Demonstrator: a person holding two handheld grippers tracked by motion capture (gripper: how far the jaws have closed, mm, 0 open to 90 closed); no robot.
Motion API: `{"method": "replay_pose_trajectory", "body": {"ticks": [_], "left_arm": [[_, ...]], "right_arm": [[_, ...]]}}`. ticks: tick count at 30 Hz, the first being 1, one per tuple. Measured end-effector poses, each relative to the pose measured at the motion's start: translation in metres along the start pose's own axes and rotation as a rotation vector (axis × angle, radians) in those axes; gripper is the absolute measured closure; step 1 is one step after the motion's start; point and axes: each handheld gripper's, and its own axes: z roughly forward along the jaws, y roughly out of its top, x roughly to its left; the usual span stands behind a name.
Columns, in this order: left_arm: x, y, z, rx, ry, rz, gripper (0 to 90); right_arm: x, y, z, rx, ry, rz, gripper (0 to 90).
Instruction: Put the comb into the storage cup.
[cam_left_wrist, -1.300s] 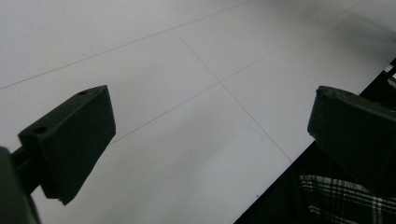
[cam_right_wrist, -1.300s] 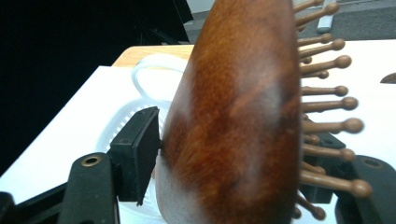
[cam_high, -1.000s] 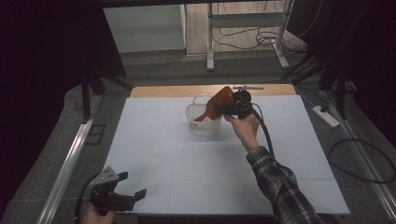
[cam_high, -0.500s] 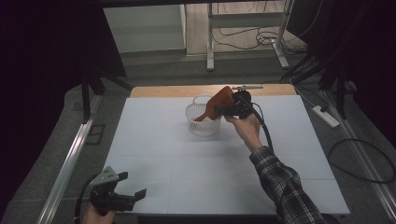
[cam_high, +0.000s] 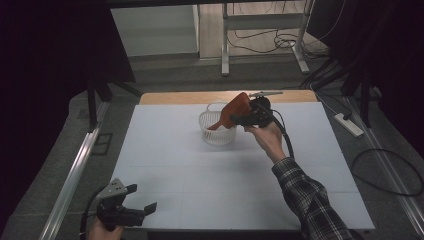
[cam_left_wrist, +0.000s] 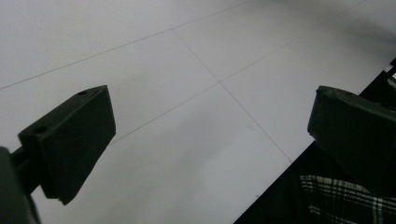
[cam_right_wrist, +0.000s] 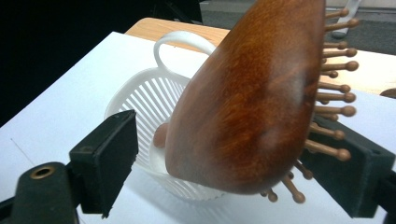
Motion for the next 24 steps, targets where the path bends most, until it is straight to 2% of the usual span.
{"method": "replay_pose_trajectory", "body": {"ticks": [6,11,19,24], "left_arm": [[0.0,0.0,0.0,0.0,0.0,0.001,1.4],[0.0,0.0,0.0,0.002,-0.001,0.002,1.4],[0.0,0.0,0.0,0.0,-0.002,-0.002,1.4],[0.001,0.0,0.0,-0.002,-0.002,-0.004,1.3]], "right_arm": [[-0.001,0.0,-0.006,0.009,0.026,-0.018,9.1],[0.0,-0.002,-0.01,0.025,0.02,-0.055,5.4],[0.001,-0.007,-0.014,0.045,0.022,-0.085,0.7],[0.001,-0.012,-0.016,0.046,0.009,-0.114,0.0]]}}
